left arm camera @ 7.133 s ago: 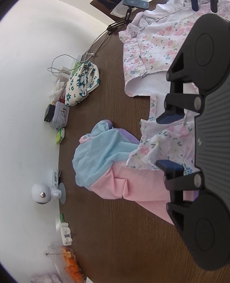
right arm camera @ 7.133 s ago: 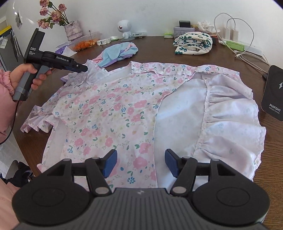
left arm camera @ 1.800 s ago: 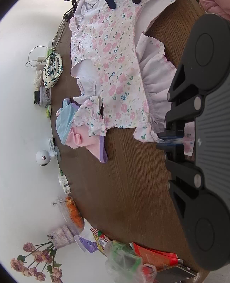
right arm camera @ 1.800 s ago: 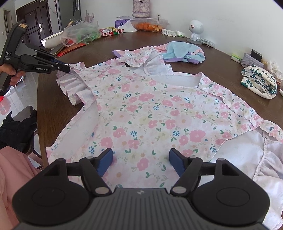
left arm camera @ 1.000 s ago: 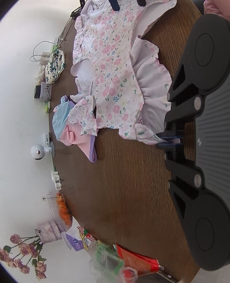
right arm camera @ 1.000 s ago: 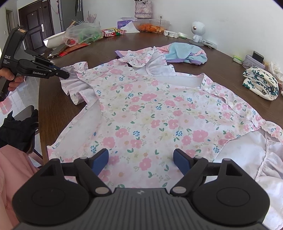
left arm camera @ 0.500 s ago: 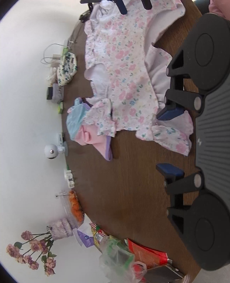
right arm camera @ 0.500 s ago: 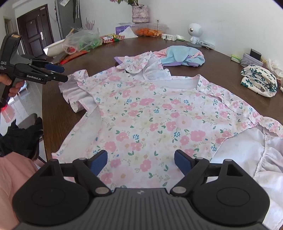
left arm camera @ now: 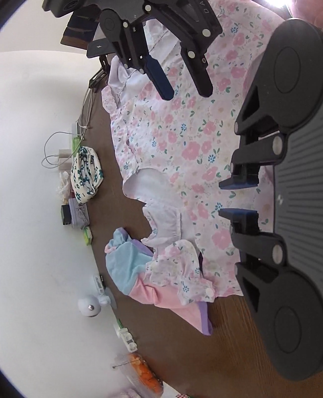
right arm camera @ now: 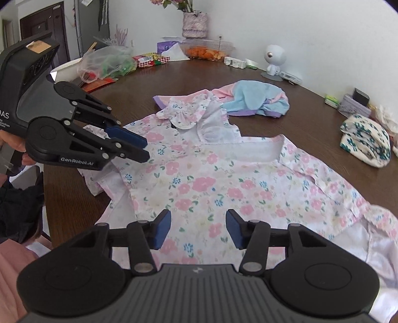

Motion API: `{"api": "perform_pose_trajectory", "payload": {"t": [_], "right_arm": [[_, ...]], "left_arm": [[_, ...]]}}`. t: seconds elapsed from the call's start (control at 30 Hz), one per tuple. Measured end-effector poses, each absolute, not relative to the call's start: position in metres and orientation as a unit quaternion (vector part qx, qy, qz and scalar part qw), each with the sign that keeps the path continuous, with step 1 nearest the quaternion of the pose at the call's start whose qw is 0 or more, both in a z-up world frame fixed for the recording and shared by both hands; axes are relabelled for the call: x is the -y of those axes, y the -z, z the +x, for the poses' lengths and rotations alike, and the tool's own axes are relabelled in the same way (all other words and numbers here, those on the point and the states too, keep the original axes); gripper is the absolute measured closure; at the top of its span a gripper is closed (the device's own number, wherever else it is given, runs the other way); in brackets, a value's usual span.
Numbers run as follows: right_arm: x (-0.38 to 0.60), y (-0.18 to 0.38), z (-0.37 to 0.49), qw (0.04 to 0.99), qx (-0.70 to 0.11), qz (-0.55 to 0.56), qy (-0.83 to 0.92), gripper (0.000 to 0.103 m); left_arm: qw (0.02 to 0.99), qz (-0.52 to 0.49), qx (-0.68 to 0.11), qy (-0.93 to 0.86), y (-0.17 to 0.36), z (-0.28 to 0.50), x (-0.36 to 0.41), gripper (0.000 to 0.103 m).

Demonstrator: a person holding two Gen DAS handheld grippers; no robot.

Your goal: Fold clothes

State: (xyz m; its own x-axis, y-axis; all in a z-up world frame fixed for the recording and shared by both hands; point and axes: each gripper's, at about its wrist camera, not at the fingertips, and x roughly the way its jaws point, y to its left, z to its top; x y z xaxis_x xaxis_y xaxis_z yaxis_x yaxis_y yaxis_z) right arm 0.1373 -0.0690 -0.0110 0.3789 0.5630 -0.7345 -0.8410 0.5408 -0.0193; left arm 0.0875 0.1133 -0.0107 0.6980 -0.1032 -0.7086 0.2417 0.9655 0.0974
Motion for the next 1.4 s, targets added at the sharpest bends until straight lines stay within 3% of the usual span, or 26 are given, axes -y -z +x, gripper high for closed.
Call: {"api": "perform_pose_trajectory", "payload": {"t": [0.27,0.8,0.93,0.97,1.0,1.03,1.07,1.1,1.13,1.2,1.4], "right_arm": [[0.042,0.03,0.162,0.797,-0.364,-0.204,-0.437,0.056],[0.178,0.034,0.149,0.84,-0.383,-0.146,-0.355,0.057],[0.187,0.032,0.141,0.853,-0.37,-0.12,-0.348,0.049],[0.193,0.027,0.138,0.86,-0.36,-0.101,-0.347,0.045],[0.199,0.022,0.134,0.868,-0.348,-0.084,-0.345,0.042],[0.205,0.014,0.128,0.876,-0.336,-0.072,-0.34,0.026],[0.211,0.007,0.122,0.883,-0.323,-0.061,-0.336,0.014],[0.217,0.0,0.115,0.888,-0.312,-0.054,-0.333,0.01],[0.223,-0.006,0.107,0.893,-0.301,-0.047,-0.33,0.002],[0.231,-0.015,0.089,0.9,-0.286,-0.037,-0.327,0.0],[0.249,-0.018,0.039,0.917,-0.27,-0.011,-0.293,0.0]], "left_arm": [[0.916,0.066,-0.383,0.102,0.023,0.092,-0.126,0.088],[0.92,0.064,-0.377,0.09,0.024,0.091,-0.122,0.087],[0.921,0.056,-0.378,0.081,0.022,0.092,-0.122,0.086],[0.924,0.054,-0.37,0.081,0.018,0.09,-0.121,0.084],[0.928,0.052,-0.359,0.081,0.014,0.086,-0.12,0.074],[0.933,0.05,-0.347,0.083,0.009,0.082,-0.118,0.068],[0.939,0.049,-0.329,0.087,0.001,0.076,-0.116,0.054],[0.944,0.048,-0.314,0.09,-0.006,0.071,-0.113,0.04],[0.948,0.048,-0.299,0.095,-0.012,0.065,-0.109,0.033],[0.956,0.049,-0.268,0.109,-0.023,0.053,-0.1,0.011],[0.959,0.033,-0.237,0.153,-0.027,0.015,-0.07,0.001]]}}
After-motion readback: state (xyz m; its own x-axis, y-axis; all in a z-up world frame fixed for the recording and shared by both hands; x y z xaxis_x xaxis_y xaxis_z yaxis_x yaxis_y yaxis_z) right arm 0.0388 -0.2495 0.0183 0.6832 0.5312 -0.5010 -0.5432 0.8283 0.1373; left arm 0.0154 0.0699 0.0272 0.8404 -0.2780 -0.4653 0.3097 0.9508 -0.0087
